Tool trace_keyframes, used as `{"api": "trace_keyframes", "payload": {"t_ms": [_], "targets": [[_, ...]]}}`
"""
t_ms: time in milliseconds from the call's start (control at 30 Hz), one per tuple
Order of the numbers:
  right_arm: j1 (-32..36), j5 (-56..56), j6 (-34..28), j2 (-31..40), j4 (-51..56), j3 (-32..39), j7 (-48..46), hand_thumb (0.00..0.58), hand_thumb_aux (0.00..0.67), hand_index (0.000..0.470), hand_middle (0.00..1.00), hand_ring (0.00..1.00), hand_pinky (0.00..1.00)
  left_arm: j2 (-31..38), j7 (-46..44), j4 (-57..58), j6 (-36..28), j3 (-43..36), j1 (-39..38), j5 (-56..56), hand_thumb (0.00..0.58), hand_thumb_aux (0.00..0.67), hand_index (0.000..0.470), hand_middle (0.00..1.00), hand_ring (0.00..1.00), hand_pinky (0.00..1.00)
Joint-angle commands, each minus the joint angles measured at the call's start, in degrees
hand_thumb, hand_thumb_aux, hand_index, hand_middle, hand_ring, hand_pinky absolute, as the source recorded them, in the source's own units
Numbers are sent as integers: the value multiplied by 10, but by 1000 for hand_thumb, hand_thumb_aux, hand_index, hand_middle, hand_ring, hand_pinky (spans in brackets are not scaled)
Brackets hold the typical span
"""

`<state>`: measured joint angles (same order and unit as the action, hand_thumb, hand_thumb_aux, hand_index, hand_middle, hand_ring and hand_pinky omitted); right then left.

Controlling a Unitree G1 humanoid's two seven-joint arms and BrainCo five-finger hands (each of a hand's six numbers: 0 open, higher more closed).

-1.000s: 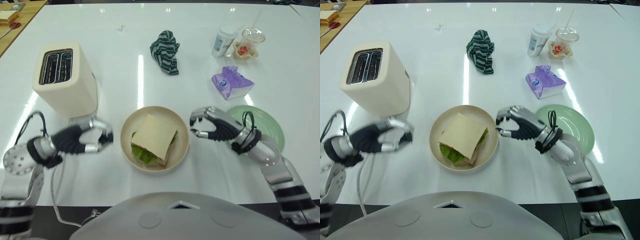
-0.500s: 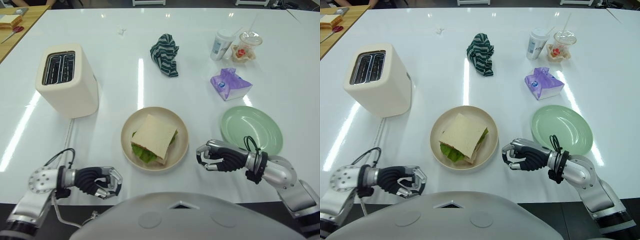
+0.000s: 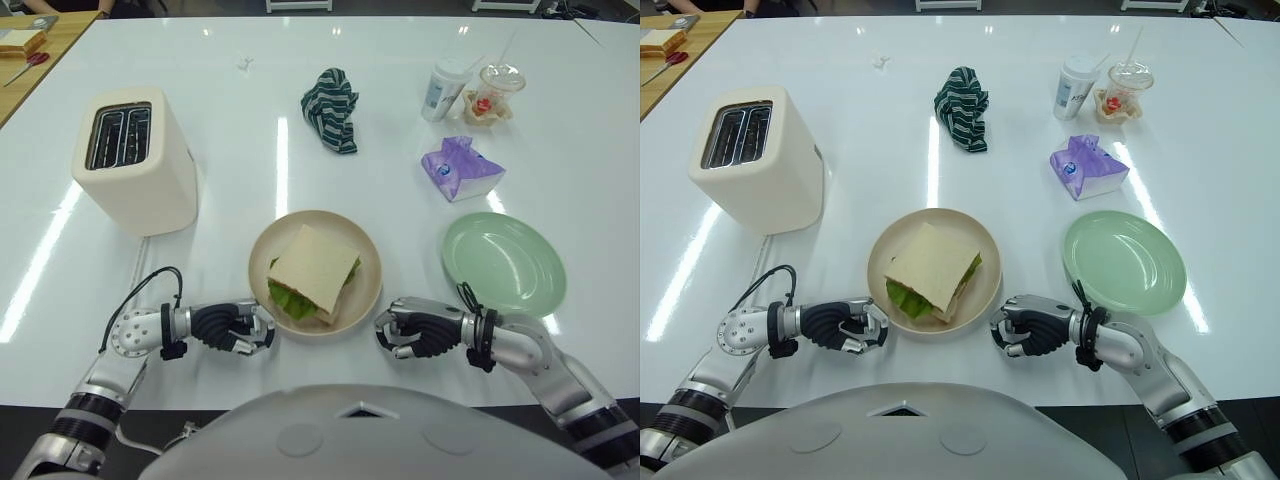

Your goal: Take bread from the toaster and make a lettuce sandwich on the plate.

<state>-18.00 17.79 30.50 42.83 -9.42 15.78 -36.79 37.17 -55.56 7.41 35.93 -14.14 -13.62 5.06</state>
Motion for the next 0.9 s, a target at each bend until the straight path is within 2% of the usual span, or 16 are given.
{"api": "trace_keyframes", "payload": {"t_ms": [33, 233, 400, 667, 900], "targets": [[10, 49, -3, -27, 32, 29, 24, 580, 670, 470, 1000, 1000, 1000, 1, 29, 74, -39, -37, -4, -101, 580, 670, 470, 1000, 1000, 1000], [45, 98, -10, -52, 61, 27, 84, 580, 670, 470, 1000, 1000, 1000, -17, 99, 90, -64, -41, 36, -120, 580, 670, 470, 1000, 1000, 1000], [104, 183, -4, -72, 105, 27, 172, 580, 670, 470, 1000, 1000, 1000, -27, 153, 101, -92, -29, 75, -133, 580, 670, 470, 1000, 1000, 1000], [193, 273, -54, -108, 173, 56, 240, 580, 670, 470, 1000, 1000, 1000, -62, 232, 139, -130, -40, 165, -193, 580, 670, 470, 1000, 1000, 1000], [290, 306, -109, -154, 280, 77, 304, 580, 670, 470, 1000, 1000, 1000, -114, 308, 247, -145, -51, 266, -238, 580, 670, 470, 1000, 1000, 1000]]}}
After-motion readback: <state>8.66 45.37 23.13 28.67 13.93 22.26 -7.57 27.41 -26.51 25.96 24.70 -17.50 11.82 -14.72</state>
